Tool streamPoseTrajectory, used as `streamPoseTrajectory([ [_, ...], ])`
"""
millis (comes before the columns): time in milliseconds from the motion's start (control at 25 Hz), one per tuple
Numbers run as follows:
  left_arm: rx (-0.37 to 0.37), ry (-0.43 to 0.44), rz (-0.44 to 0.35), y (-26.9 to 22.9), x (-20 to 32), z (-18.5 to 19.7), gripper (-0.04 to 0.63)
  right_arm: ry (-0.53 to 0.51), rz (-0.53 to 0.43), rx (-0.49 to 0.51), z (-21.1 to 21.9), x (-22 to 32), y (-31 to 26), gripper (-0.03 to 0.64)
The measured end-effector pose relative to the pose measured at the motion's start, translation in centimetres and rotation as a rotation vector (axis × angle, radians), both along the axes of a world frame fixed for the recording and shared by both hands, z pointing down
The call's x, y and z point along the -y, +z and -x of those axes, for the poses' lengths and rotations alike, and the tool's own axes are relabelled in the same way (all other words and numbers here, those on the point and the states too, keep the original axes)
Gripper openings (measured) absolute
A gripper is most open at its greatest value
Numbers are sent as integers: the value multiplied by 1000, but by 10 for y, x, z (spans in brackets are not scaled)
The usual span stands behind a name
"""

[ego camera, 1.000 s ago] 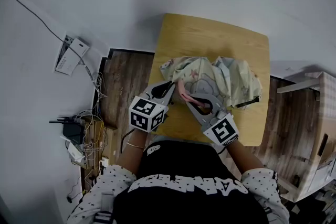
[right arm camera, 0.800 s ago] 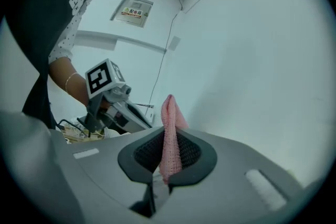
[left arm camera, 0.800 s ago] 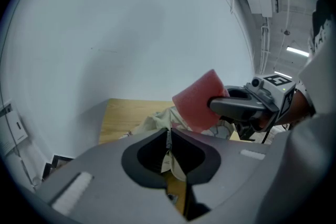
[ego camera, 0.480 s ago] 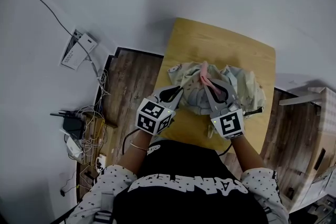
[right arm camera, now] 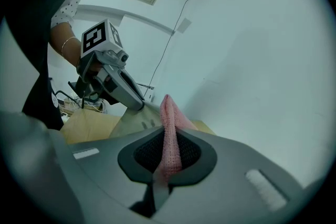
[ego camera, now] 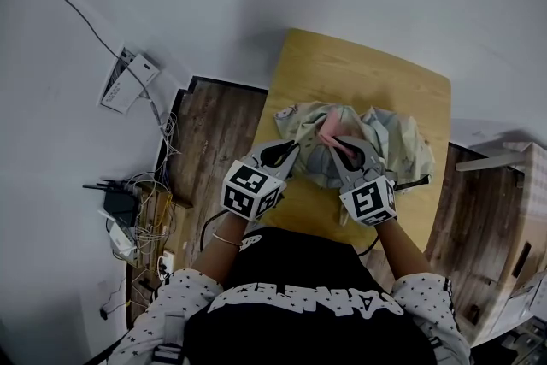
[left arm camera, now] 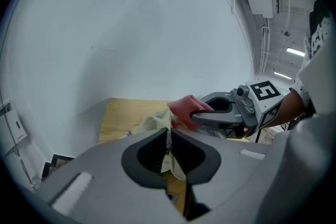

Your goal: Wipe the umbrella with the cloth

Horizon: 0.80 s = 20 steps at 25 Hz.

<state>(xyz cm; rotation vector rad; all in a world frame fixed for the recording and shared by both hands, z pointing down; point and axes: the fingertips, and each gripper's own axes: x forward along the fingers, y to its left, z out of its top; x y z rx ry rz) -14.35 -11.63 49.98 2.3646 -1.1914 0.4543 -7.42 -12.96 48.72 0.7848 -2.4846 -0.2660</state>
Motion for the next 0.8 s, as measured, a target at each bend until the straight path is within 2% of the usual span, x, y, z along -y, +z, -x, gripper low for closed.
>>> streamPoseTrajectory([
  [800, -28, 11, 9, 0, -3, -4, 21, -74, 109, -24, 6, -46, 26, 32],
])
